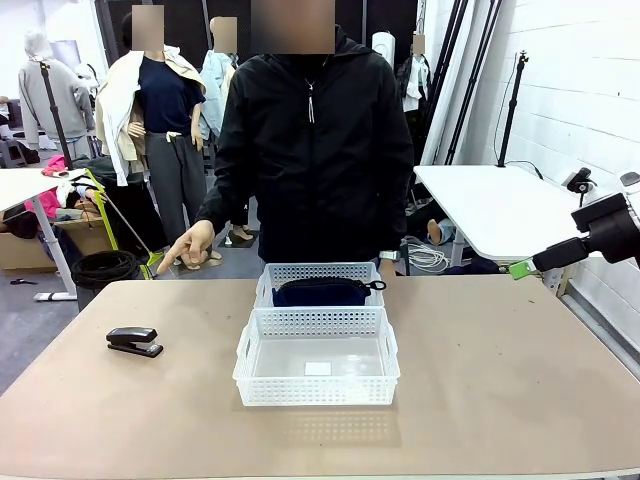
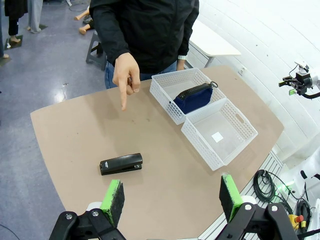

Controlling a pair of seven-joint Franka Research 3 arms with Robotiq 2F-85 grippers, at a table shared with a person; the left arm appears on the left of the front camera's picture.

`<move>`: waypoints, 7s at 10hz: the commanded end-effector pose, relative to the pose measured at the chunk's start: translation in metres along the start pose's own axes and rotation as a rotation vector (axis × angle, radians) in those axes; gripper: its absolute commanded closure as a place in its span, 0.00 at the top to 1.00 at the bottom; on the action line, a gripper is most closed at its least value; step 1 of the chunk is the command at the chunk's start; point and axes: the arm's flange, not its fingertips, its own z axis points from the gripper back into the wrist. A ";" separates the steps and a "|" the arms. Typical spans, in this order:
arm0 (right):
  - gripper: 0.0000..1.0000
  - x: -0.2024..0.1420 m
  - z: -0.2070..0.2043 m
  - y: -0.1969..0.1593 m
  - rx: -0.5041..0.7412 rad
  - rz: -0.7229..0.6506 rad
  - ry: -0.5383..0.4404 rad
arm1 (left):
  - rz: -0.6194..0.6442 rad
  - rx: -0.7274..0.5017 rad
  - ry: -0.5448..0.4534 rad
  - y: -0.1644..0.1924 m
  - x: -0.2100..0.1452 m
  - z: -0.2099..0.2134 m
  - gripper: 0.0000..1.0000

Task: Distribute items into two baskets.
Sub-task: Pick up the Stapler that the person points to.

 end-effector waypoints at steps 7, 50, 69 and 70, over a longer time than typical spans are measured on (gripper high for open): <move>1.00 0.000 -0.001 0.000 0.007 -0.018 -0.001 | -0.015 -0.012 -0.018 0.001 -0.001 0.001 1.00; 1.00 0.000 -0.001 0.000 0.007 -0.018 -0.001 | -1.155 -0.257 0.921 0.071 -0.022 -0.340 1.00; 1.00 0.000 -0.001 0.000 0.007 -0.018 -0.001 | -1.151 -0.249 0.982 0.084 -0.042 -0.356 0.00; 1.00 0.000 -0.001 0.000 0.007 -0.018 -0.001 | -1.150 -0.245 0.986 0.084 -0.042 -0.356 0.00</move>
